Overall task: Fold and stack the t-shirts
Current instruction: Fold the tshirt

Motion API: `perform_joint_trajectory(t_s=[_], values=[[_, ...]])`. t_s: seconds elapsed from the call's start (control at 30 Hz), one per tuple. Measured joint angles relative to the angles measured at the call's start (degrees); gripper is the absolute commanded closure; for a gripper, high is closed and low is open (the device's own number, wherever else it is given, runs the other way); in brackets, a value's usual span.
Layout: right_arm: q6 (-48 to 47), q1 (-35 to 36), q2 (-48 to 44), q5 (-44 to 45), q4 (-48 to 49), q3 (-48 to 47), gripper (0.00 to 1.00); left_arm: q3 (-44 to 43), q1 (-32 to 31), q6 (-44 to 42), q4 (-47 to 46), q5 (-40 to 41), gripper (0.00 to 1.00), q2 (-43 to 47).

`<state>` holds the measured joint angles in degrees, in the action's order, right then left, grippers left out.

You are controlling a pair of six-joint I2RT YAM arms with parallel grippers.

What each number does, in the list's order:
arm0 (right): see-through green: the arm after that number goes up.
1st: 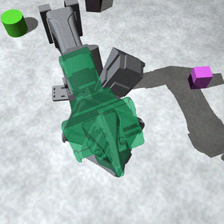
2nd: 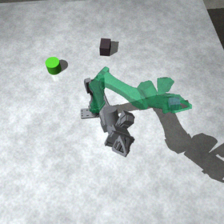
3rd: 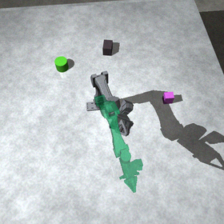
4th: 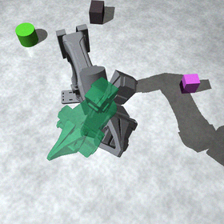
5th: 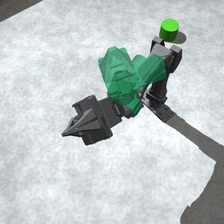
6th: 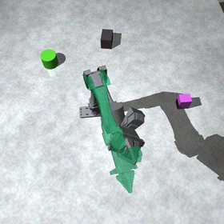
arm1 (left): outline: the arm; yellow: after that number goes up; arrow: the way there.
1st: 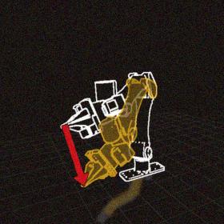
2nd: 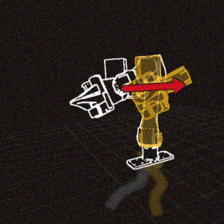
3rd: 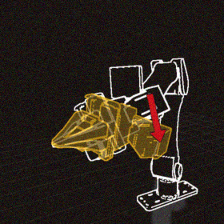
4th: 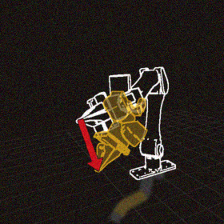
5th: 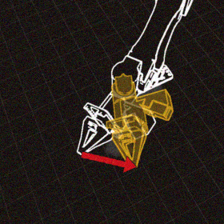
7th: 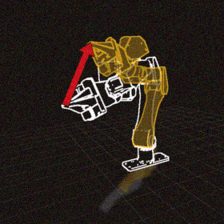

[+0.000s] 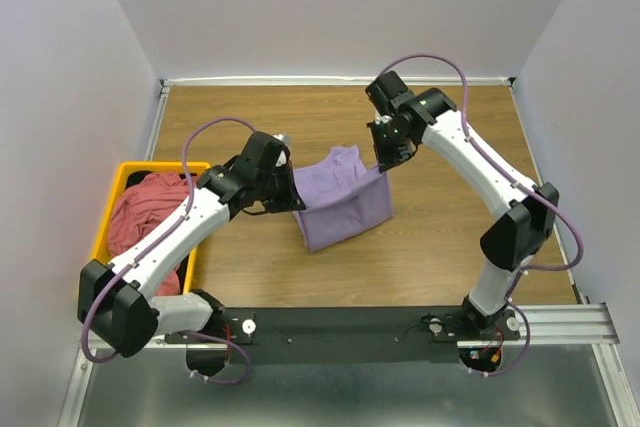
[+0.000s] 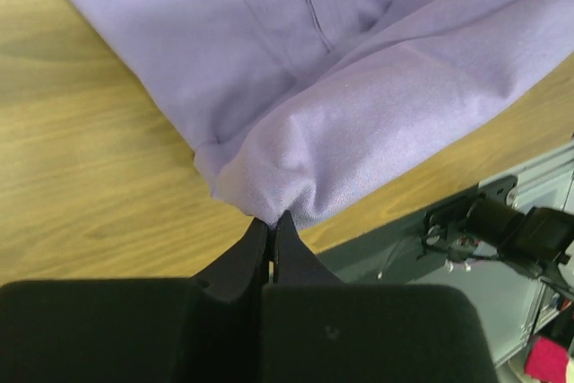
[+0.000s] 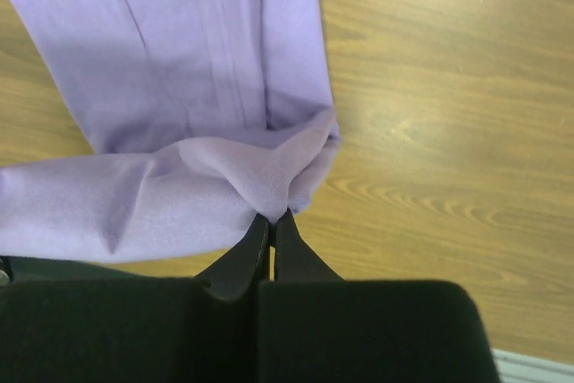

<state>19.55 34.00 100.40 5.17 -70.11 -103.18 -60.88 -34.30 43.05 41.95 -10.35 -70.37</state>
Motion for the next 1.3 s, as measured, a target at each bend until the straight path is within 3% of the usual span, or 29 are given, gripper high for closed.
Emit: perform_joint_trajectory(t_s=[0.3, 0.57, 0.9, 1.3], values=[[-2.6, -0.4, 8.9, 0.0, 4.5, -7.7, 0.99, 1.8, 5.4, -2.7, -6.9, -1.1, 1.0, -3.8], [-4.8, -0.4, 14.0, 0.2, 12.2, -8.7, 0.99, 4.7, 10.4, -4.8, -14.0, -1.4, 1.0, -8.2], [-7.1, -0.8, 14.6, 0.5, 33.6, 7.5, 0.99, 12.7, 15.1, -5.1, -29.9, -0.3, 1.0, -16.0], [-7.5, -2.0, 15.6, 0.5, 50.4, 18.1, 0.99, 15.7, 16.0, -4.4, -39.1, 0.6, 1.0, -19.2]])
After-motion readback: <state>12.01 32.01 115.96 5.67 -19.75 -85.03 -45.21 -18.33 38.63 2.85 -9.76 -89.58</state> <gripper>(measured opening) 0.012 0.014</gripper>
